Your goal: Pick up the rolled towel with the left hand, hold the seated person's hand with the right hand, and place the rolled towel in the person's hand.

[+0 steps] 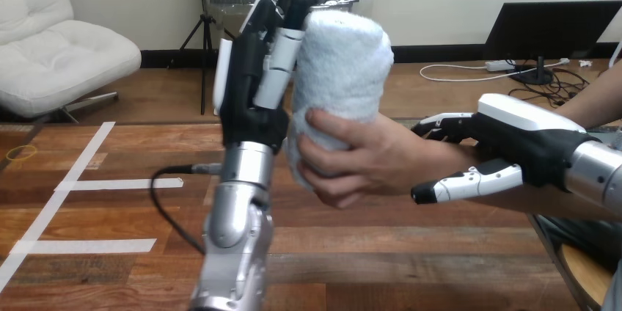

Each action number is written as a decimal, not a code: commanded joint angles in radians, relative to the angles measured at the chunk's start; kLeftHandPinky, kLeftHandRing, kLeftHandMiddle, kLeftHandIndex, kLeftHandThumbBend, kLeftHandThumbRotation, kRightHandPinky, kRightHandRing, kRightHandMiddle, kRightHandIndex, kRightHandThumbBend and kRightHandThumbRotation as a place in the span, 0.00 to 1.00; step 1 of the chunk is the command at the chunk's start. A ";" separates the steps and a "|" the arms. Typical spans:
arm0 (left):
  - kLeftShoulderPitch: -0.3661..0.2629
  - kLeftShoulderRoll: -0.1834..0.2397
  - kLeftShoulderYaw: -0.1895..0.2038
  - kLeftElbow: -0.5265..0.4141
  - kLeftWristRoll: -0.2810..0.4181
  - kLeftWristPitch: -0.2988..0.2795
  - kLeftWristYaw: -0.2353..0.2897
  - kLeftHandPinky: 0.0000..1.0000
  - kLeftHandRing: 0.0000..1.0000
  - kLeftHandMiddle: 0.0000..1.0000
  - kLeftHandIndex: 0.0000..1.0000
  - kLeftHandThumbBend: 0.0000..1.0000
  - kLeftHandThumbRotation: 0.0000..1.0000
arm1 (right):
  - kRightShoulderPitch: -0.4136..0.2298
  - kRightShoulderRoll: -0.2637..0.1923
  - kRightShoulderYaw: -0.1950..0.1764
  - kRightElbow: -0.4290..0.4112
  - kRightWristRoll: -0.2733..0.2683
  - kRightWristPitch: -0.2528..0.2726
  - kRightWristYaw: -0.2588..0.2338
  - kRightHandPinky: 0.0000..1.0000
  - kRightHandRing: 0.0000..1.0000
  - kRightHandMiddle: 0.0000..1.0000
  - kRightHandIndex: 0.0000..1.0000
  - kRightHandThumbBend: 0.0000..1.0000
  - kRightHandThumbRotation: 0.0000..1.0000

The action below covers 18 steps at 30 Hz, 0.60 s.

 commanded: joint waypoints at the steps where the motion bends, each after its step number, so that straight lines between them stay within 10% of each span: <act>1: 0.057 -0.006 0.008 -0.097 -0.009 0.011 -0.006 0.94 0.86 0.84 0.78 0.61 0.91 | 0.016 -0.010 -0.021 -0.026 0.048 0.011 0.030 0.78 0.94 0.95 0.96 1.00 0.76; 9: 0.107 0.016 0.001 -0.176 0.010 0.018 0.014 0.97 0.87 0.85 0.77 0.63 0.92 | 0.032 -0.011 -0.047 -0.038 0.095 0.013 0.043 0.97 0.97 0.98 0.98 1.00 0.75; 18: 0.154 0.028 -0.005 -0.252 0.010 0.023 0.028 1.00 0.93 0.89 0.79 0.61 0.96 | 0.056 0.007 -0.082 -0.062 0.112 0.038 0.001 0.79 0.96 0.98 1.00 1.00 0.77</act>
